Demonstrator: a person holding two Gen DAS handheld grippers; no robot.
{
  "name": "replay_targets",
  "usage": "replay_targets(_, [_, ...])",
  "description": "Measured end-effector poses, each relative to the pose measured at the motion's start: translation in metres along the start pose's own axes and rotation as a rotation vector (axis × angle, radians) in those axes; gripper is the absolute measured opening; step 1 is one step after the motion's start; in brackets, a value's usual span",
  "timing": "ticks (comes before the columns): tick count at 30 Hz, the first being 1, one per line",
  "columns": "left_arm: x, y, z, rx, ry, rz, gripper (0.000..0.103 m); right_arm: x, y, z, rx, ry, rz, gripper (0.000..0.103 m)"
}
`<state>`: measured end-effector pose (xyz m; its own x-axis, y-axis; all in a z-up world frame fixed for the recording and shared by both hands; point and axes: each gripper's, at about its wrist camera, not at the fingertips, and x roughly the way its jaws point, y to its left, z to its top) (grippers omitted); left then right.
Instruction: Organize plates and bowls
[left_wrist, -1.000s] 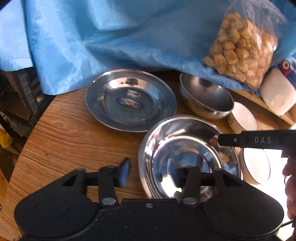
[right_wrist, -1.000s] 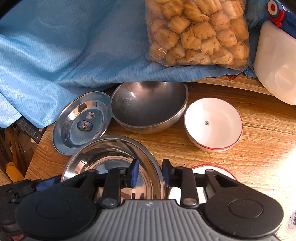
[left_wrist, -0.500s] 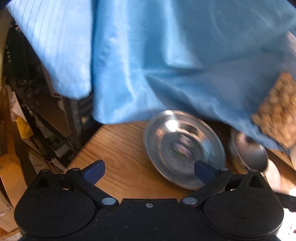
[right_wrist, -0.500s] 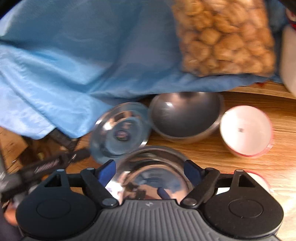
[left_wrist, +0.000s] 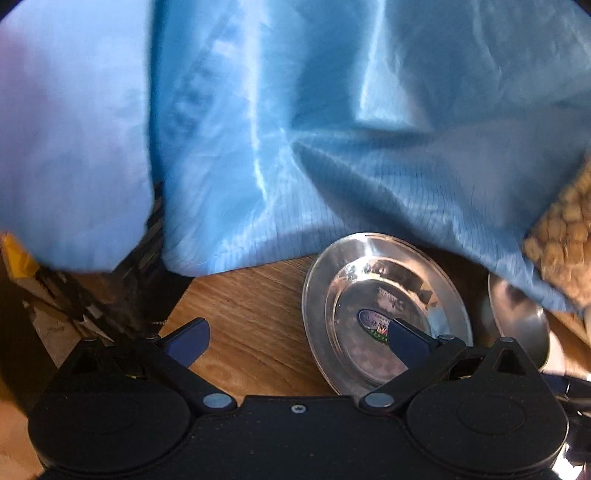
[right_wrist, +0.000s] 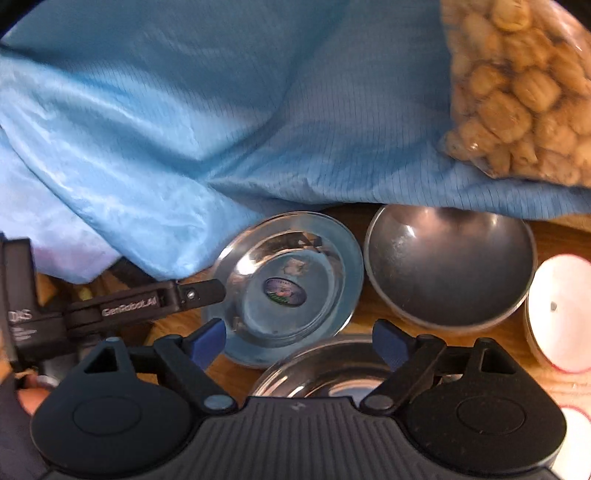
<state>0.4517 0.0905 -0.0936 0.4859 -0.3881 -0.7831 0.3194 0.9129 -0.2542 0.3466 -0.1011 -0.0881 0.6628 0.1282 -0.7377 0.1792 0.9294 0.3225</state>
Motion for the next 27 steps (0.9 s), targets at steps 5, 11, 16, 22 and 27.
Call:
replay_targets(5, [0.005,-0.001,0.005,0.036,0.018,0.008,0.102,0.014,0.006,0.001,-0.037,0.023,-0.019,0.09])
replay_targets(11, [0.015,-0.004,0.008,0.065,0.041,0.039,0.102,0.026,0.007,0.005,-0.051,0.046,-0.06,0.09])
replay_targets(16, [0.017,-0.011,0.005,0.111,0.029,0.087,0.102,0.038,0.014,0.002,-0.098,0.056,-0.094,0.085])
replay_targets(22, [0.016,-0.009,-0.002,0.072,0.013,0.077,0.091,0.043,0.022,-0.005,-0.161,0.031,-0.135,0.071])
replay_targets(27, [0.008,-0.011,-0.008,0.095,0.022,0.037,0.071,0.041,0.021,-0.009,-0.182,0.013,-0.148,0.061])
